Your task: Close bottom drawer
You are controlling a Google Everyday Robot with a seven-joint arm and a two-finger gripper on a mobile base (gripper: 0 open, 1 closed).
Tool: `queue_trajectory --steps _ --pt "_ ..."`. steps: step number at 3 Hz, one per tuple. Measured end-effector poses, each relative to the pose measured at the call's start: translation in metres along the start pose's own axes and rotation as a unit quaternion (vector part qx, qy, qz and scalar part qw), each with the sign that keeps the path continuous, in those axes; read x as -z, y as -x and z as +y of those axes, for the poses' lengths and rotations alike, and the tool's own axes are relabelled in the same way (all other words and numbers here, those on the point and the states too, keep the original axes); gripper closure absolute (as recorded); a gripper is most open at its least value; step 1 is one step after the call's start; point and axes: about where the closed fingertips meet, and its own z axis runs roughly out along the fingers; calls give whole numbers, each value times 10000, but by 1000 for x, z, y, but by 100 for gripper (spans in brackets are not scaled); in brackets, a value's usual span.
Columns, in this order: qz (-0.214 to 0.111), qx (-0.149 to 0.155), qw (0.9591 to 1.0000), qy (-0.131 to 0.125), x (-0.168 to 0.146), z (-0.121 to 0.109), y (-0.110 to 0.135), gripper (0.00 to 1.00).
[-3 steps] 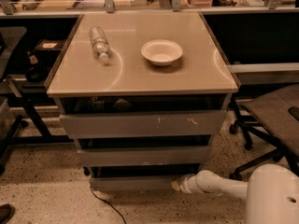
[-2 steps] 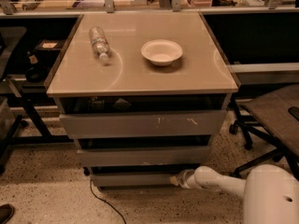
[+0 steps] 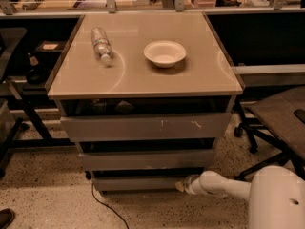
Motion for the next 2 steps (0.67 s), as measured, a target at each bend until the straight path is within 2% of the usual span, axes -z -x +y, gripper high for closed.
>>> queue_trajectory --steps 1,2 --pt "110 -485 9978 -442 56 -33 -32 100" --pt "40 -978 9912 -893 127 -53 -75 100"
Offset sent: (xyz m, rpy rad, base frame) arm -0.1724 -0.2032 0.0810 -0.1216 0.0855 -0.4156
